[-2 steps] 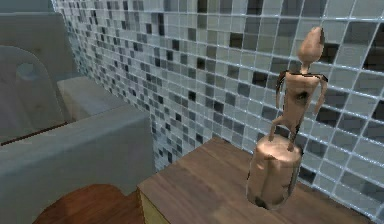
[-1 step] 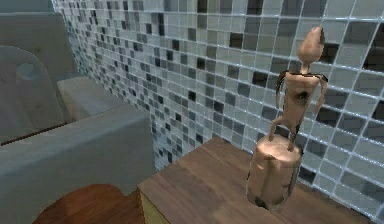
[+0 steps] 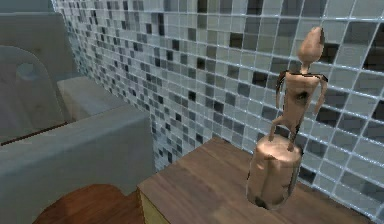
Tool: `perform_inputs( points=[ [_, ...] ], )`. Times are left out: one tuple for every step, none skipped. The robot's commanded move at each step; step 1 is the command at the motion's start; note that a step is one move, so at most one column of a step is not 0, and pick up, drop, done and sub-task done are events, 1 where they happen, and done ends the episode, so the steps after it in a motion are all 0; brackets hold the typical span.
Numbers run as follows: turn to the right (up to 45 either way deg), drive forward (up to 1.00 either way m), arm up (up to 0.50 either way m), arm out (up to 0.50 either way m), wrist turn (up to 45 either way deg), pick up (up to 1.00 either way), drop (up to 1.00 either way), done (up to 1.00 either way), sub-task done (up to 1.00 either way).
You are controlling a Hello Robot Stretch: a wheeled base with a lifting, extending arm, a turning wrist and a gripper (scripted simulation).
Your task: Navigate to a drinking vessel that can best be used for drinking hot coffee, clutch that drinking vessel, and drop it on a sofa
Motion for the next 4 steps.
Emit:
perform_inputs(
  points=[
    [0.0, 0.00, 0.10, 0.00, 0.0, 0.00, 0.00, 0.00, 0.00],
    [0.0, 0.00, 0.18, 0.00, 0.0, 0.00, 0.00, 0.00, 0.00],
    [0.0, 0.00, 0.00, 0.00, -45.0, 0.00, 0.00, 0.00, 0.00],
    [0.0, 0.00, 0.00, 0.00, -45.0, 0.00, 0.00, 0.00, 0.00]
  ],
)
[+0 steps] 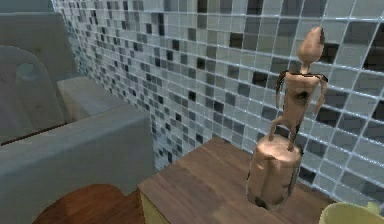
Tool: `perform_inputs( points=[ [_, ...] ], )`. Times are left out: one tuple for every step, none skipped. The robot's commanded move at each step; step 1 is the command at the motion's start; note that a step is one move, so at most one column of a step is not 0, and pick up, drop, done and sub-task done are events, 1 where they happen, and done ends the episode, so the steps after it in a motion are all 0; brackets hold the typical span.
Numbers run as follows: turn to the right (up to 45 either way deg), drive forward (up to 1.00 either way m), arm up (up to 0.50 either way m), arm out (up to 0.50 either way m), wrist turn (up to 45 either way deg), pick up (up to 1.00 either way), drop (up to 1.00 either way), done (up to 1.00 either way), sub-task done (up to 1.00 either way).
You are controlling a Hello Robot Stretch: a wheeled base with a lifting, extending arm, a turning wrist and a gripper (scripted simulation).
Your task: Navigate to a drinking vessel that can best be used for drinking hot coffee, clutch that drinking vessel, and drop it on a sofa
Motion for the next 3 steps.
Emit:
perform_inputs(
  points=[
    [0.0, 0.00, 0.00, 0.00, -12.0, 0.00, 0.00, 0.00, 0.00],
    [0.0, 0.00, 0.00, -0.16, 0.0, 0.00, 0.00, 0.00, 0.00],
    [-45.0, 0.00, 0.00, 0.00, 0.0, 0.00, 0.00, 0.00, 0.00]
  ],
)
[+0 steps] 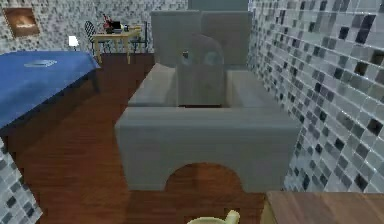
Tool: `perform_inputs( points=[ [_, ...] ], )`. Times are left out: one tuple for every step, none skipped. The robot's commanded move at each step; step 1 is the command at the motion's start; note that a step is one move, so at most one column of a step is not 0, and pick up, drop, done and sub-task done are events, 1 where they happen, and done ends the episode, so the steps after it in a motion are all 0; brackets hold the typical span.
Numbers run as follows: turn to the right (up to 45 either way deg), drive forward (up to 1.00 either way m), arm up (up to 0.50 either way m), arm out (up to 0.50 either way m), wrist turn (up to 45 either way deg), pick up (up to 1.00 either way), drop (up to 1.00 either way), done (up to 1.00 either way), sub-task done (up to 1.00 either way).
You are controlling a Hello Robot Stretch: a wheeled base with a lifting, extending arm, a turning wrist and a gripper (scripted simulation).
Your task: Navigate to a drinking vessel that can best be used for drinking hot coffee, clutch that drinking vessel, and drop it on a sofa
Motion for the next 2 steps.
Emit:
perform_inputs(
  points=[
    [-30.0, 0.00, 0.00, 0.00, 0.0, 0.00, 0.00, 0.00, 0.00],
    [0.0, 1.00, 0.00, 0.00, 0.0, 0.00, 0.00, 0.00, 0.00]
  ],
)
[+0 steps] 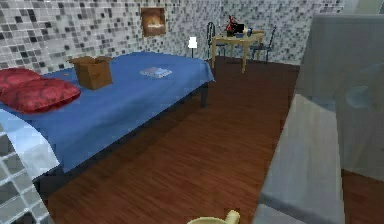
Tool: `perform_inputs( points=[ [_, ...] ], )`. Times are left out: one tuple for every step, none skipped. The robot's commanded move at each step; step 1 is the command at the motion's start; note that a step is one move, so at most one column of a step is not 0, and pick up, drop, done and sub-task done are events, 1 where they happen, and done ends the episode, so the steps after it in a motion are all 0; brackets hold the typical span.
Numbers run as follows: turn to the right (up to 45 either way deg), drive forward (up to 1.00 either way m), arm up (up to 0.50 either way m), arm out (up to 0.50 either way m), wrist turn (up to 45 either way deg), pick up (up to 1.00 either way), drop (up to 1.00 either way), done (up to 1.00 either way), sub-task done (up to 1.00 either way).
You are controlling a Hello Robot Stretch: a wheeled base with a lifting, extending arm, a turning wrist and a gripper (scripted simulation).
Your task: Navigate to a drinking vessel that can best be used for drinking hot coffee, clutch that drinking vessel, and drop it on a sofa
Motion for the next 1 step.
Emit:
perform_inputs(
  points=[
    [-3.0, 0.00, 0.00, 0.00, 0.0, 0.00, 0.00, 0.00, 0.00]
  ],
)
